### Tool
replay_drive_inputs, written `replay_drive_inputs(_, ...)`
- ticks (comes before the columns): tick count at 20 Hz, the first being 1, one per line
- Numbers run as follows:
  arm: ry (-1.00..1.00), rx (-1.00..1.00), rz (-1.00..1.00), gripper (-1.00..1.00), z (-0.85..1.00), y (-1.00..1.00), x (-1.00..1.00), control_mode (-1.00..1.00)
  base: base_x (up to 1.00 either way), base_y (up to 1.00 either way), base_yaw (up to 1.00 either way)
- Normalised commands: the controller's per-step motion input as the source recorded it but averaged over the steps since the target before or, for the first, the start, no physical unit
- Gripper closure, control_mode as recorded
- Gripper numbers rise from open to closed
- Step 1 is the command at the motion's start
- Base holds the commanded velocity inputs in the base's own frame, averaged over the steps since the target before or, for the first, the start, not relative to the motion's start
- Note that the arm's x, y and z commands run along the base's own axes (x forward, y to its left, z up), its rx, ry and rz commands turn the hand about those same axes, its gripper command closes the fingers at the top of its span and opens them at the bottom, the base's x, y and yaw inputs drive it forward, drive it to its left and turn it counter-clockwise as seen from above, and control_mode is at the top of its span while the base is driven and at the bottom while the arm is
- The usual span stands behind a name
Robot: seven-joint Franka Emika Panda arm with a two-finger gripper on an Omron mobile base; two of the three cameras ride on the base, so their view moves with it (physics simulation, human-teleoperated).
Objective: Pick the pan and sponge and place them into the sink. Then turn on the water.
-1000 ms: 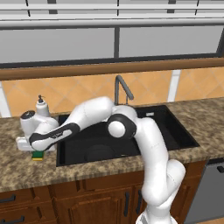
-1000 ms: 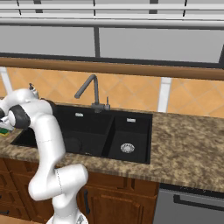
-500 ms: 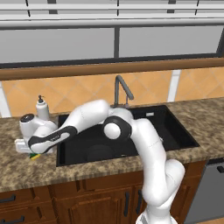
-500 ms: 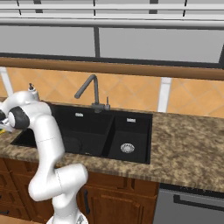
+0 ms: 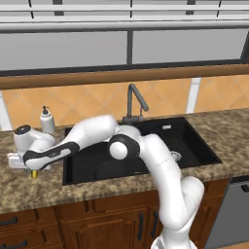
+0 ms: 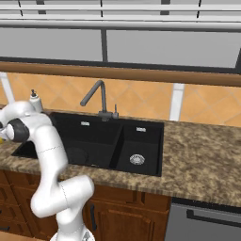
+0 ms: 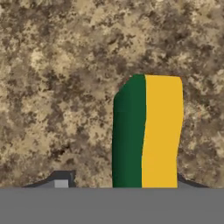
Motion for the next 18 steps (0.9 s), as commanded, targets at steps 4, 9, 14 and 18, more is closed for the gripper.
replay_drive_inputs(4,0.0,0.0,0.02,1.0,-0.65,0.0,0.0,-1.0,0.0,0.0,0.0)
replay_drive_inputs(9,0.0,0.0,0.0,1.0,-0.26,-0.1,-0.17,-1.0,0.0,0.0,0.0)
replay_drive_inputs(14,-0.03,0.0,0.0,1.0,0.0,-0.83,-0.58,-1.0,0.0,0.0,0.0)
replay_drive_inputs(18,-0.1,0.0,0.0,1.0,0.03,-1.0,-0.47,-1.0,0.0,0.0,0.0)
